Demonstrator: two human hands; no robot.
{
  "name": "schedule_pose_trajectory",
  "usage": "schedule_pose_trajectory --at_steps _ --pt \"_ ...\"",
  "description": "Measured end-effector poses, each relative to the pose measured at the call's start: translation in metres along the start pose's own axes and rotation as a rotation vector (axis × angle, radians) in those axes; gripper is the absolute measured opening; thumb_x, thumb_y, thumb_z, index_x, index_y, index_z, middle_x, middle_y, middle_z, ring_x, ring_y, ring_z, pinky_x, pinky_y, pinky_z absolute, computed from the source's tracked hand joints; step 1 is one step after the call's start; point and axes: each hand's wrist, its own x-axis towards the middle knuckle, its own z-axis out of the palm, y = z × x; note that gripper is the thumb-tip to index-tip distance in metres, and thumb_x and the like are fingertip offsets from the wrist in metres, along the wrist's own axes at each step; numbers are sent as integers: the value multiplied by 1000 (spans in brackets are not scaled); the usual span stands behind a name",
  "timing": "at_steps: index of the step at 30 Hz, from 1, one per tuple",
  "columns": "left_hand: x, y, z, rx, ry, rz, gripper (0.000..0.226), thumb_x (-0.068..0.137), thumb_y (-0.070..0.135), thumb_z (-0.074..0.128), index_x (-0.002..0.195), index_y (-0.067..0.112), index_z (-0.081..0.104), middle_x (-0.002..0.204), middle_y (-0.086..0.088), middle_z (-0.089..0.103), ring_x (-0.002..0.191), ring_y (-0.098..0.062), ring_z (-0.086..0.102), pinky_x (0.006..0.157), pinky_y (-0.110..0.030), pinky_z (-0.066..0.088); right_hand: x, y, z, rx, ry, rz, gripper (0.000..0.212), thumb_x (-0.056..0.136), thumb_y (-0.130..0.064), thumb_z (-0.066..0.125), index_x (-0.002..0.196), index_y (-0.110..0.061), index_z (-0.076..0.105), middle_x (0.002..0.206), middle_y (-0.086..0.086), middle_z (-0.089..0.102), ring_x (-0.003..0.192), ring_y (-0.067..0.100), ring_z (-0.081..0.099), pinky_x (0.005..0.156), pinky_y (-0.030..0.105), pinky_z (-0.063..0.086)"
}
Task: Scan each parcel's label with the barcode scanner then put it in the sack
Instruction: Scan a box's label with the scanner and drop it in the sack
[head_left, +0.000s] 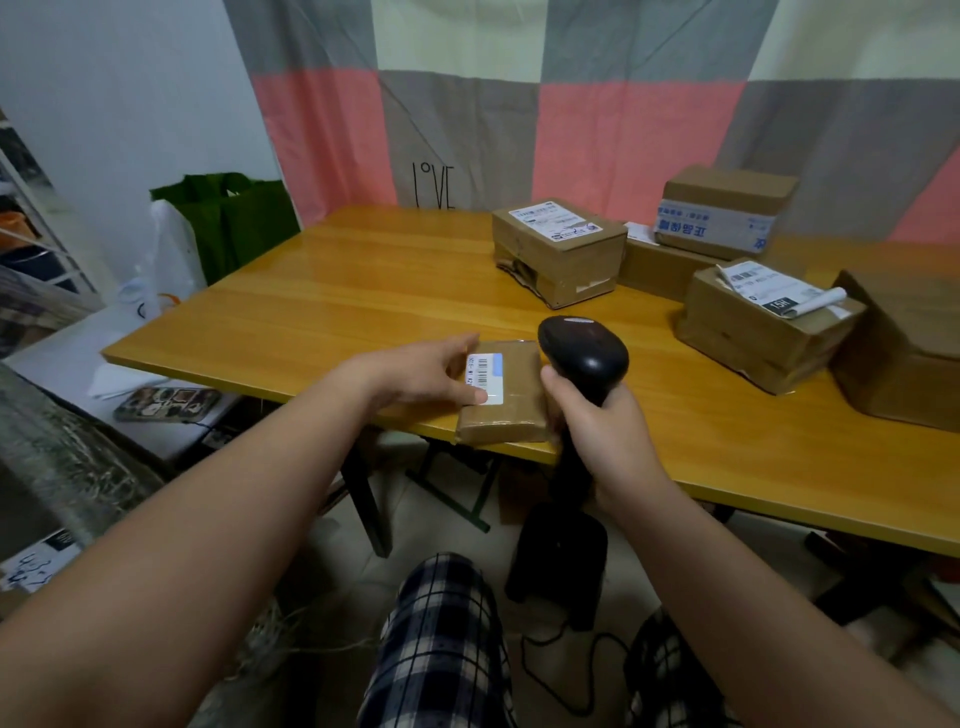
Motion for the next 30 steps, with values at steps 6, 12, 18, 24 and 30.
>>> schedule_pose_trajectory --at_steps 6,12,18,24,30 --pt "7 3 -7 34 -125 -61 101 83 37 71 153 35 -2 161 0 12 145 -23 18 113 -34 18 -23 9 -2 134 -118 117 38 89 -36 67 123 -28 54 109 0 67 93 25 69 75 36 61" --pt "4 -6 -8 81 -97 -72 116 65 56 80 153 25 10 155 -2 27 140 -24 29 116 -40 23 -23 10 0 246 -50 129 31 87 -30 70 115 -26 59 105 -2 66 98 21 68 81 34 59" --pt "-9 -31 9 -284 139 1 58 69 53 79 110 15 65 106 2 70 99 -16 64 91 -29 47 -14 1 -4 218 16 55 26 87 -31 70 111 -29 61 104 -4 70 100 16 67 91 37 54" --pt "-25 -45 19 -661 497 19 20 93 25 61 91 7 67 89 -10 65 77 -17 56 73 -27 45 -6 -10 -11 -34 31 -143 30 87 -34 69 111 -20 61 89 -3 65 72 11 64 63 30 57" --pt "-24 -53 29 -798 682 48 9 93 17 61 94 10 67 82 -1 68 64 -1 63 62 -13 50 -24 20 -5 -312 -142 -212 18 84 -27 71 87 -11 64 57 1 59 47 13 59 51 35 55"
